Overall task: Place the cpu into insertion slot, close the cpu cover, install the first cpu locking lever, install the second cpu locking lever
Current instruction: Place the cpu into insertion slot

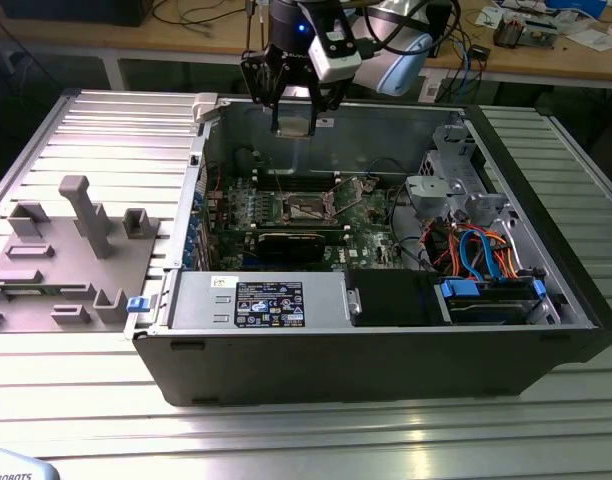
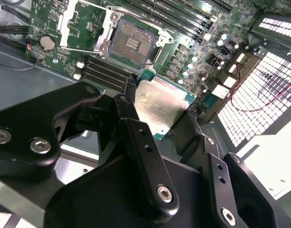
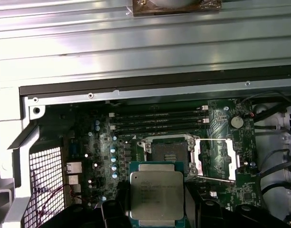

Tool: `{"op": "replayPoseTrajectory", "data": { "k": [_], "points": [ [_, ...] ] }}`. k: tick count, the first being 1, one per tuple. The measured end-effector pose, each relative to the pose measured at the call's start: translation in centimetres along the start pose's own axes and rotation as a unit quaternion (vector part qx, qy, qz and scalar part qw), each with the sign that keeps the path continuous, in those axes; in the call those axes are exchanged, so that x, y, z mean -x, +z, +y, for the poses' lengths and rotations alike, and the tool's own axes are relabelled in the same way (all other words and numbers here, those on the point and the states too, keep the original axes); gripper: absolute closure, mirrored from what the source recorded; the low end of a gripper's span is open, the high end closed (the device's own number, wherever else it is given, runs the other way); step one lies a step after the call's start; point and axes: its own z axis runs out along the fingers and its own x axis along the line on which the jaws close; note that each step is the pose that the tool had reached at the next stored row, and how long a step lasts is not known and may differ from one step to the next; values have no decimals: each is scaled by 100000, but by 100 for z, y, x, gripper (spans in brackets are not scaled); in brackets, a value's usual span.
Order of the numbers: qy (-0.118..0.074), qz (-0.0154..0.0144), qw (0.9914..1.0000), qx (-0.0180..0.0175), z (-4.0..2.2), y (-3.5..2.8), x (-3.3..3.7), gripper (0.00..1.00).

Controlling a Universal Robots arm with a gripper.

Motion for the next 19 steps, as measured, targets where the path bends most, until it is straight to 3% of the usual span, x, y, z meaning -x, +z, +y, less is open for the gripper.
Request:
{"op": "replayPoseTrajectory", "data": {
  "k": [19],
  "points": [
    [3941,-145,99922,73,0,0,0,45]
  ]
}}
